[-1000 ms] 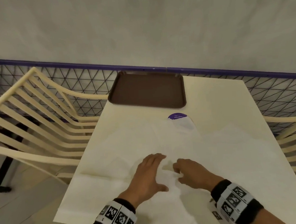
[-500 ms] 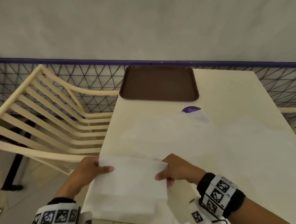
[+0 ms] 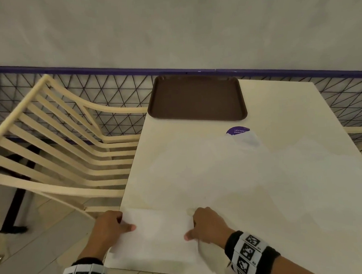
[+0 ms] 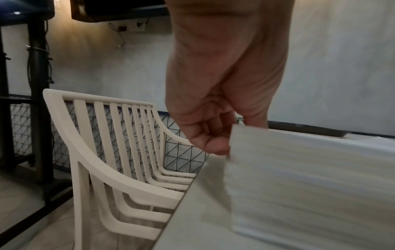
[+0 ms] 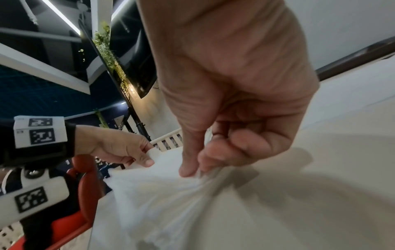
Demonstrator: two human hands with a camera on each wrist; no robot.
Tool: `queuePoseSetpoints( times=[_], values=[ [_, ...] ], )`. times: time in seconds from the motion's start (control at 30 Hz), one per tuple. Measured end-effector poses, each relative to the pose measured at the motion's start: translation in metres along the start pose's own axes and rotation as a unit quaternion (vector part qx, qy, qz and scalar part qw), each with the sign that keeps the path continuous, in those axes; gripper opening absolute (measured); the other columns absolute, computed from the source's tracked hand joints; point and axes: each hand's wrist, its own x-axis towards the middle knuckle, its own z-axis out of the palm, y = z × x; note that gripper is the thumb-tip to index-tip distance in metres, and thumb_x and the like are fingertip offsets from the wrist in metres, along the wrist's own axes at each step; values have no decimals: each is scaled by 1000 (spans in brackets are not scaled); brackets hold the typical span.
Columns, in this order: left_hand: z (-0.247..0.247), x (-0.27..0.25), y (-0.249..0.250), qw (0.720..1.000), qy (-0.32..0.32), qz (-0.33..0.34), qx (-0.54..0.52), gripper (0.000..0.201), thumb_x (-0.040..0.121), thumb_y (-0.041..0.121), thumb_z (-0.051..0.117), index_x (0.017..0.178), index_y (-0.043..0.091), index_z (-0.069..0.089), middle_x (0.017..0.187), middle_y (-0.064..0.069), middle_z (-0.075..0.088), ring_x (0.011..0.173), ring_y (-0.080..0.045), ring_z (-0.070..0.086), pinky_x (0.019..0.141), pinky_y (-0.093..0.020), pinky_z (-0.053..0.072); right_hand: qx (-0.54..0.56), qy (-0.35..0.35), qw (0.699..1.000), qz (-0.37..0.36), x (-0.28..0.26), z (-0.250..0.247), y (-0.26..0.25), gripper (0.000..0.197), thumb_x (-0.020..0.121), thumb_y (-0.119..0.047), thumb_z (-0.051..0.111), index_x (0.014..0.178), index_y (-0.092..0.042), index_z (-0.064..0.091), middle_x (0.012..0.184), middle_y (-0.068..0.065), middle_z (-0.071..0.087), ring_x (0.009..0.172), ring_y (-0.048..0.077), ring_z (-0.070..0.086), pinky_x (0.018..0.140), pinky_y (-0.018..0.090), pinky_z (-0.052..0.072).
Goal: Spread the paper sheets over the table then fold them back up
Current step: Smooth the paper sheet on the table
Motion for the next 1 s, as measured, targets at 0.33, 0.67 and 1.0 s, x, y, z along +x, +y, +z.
queuePoseSetpoints(
  times=[0.33,0.67,1.0],
  values=[
    [16,26,89,978,95,147,112,47,77,23,72,119,16,51,117,-7,55,107,-26,47,88,-35,40,30,105,993,-43,-16,-51,70,8,86,-23,61,78,-24,58,73,-8,55,66,9,51,57,18,38],
    [87,128,254,943,28,284,169,52,90,33,58,134,12,42,137,-8,45,123,-28,41,101,-36,36,165,248,953,56,-66,-112,192,33,81,-8,57,59,-32,53,60,-9,56,53,0,51,54,11,39],
    [129,140,340,792,-37,456,405,73,83,6,51,145,33,22,153,6,17,129,-24,28,102,-34,32,178,231,953,77,-77,-119,248,27,84,-15,59,66,-33,57,63,-11,56,55,0,51,57,12,41]
  ],
)
